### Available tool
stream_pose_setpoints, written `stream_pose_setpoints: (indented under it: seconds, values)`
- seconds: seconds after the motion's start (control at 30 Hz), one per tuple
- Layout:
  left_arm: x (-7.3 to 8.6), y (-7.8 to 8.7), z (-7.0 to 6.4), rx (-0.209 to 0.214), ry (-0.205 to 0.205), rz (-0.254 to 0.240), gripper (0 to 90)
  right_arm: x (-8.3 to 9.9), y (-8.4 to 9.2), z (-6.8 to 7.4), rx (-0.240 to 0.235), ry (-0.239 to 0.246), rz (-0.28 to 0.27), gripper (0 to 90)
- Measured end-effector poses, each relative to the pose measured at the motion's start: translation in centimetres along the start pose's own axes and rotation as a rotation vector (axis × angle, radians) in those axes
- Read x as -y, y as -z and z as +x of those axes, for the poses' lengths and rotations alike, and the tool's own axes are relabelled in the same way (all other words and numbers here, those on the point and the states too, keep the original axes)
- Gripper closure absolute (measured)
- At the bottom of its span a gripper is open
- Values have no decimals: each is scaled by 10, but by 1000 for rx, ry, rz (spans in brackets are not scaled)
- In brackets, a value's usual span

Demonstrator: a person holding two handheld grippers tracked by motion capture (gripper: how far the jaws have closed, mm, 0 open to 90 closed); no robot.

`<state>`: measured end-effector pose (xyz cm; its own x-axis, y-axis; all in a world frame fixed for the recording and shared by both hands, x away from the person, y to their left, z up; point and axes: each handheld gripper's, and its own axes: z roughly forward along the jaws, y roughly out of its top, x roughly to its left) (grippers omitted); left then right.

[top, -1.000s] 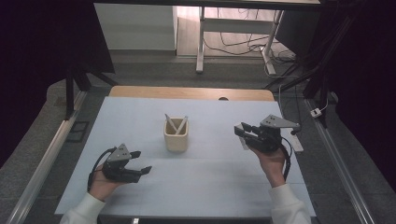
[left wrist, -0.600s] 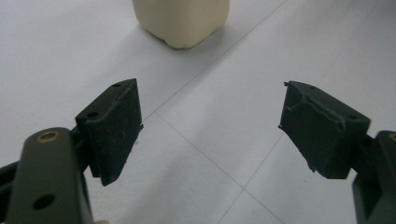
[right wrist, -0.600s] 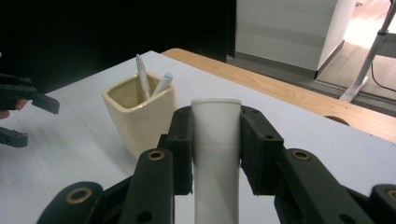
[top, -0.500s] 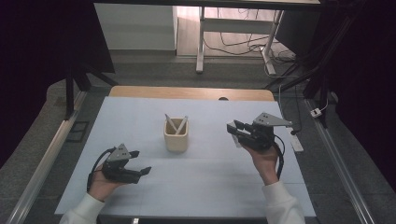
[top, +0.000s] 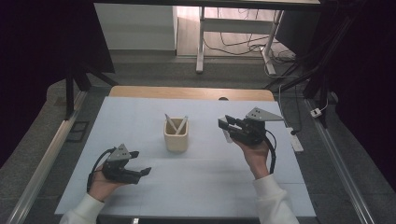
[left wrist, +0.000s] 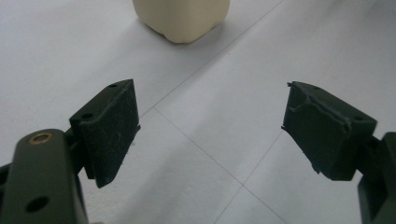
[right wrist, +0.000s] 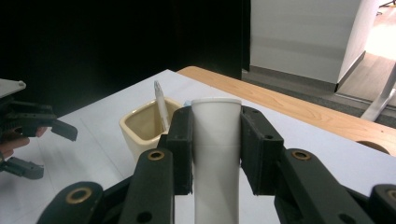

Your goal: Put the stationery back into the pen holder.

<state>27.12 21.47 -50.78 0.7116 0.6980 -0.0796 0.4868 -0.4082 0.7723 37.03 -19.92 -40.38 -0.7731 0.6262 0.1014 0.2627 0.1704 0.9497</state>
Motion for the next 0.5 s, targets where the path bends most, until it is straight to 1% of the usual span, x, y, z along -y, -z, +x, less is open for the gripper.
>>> stream_pose_setpoints:
  seconds: [0.23,0.5]
  values:
    - [0,-1,-1,9,-3,4,177,-2,-7,3,-12,-10,-12,666]
    - [0,-2,-1,9,-6,8,177,-6,-14,5,-23,-22,-25,666]
